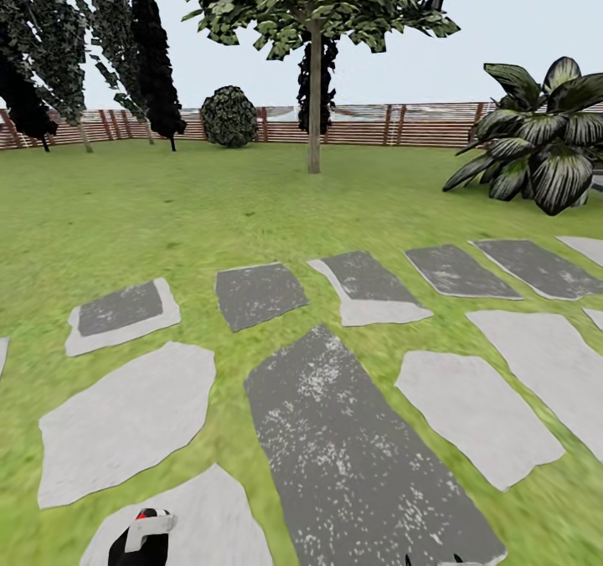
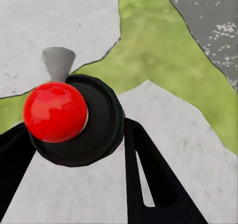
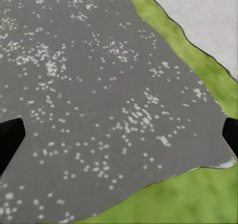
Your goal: In the garden, pick up the pesticide atomizer on the floor and spray pesticide onto both trees until each tree trunk is fully covered.
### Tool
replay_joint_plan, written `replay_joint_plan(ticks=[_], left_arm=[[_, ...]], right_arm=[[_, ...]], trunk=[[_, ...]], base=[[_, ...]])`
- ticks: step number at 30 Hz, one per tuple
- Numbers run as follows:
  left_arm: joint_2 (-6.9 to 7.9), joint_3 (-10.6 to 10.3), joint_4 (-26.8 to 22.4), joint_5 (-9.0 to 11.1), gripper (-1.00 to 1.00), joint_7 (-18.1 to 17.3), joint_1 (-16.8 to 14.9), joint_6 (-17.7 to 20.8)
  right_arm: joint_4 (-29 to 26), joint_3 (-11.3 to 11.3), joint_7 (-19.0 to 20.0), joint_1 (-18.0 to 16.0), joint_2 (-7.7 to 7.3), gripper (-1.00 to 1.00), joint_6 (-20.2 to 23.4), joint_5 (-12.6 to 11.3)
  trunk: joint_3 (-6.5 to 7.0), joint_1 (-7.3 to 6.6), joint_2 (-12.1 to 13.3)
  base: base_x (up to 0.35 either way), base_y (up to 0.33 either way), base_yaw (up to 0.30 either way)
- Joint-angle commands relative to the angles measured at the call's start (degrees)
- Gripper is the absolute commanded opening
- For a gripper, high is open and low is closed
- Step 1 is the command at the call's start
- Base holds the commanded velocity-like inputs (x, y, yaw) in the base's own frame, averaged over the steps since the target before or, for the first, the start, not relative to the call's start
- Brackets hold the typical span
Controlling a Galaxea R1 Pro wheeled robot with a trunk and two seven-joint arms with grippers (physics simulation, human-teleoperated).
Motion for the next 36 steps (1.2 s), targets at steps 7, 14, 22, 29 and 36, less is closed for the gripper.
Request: replay_joint_plan(ticks=[7,14,22,29,36], left_arm=[[0.00,-0.01,0.04,0.06,-1.00,0.04,-0.04,-0.18],[0.00,0.02,0.04,0.09,-1.00,0.04,-0.03,-0.18],[0.00,0.08,0.04,0.05,-1.00,0.04,-0.03,-0.12],[0.00,0.08,0.04,0.05,-1.00,0.04,-0.03,-0.11],[0.00,0.08,0.04,0.06,-1.00,0.04,-0.03,-0.10]], right_arm=[[0.04,0.03,-0.40,-0.03,0.00,1.00,-0.10,0.42],[0.11,0.03,-0.40,-0.03,0.00,1.00,-0.10,0.42],[0.12,0.00,-0.47,-0.03,0.00,1.00,-0.10,0.42],[0.12,0.03,-0.49,-0.03,0.00,1.00,-0.10,0.42],[0.14,0.03,-0.49,-0.03,0.00,1.00,-0.10,0.42]], trunk=[[-0.05,0.02,-0.02],[-0.05,0.02,-0.02],[-0.05,0.02,-0.02],[-0.05,0.02,-0.02],[-0.05,0.02,-0.02]], base=[[0.338,0.000,0.000],[0.338,0.000,0.000],[0.338,0.000,0.000],[0.338,0.000,0.000],[0.338,0.000,0.000]])
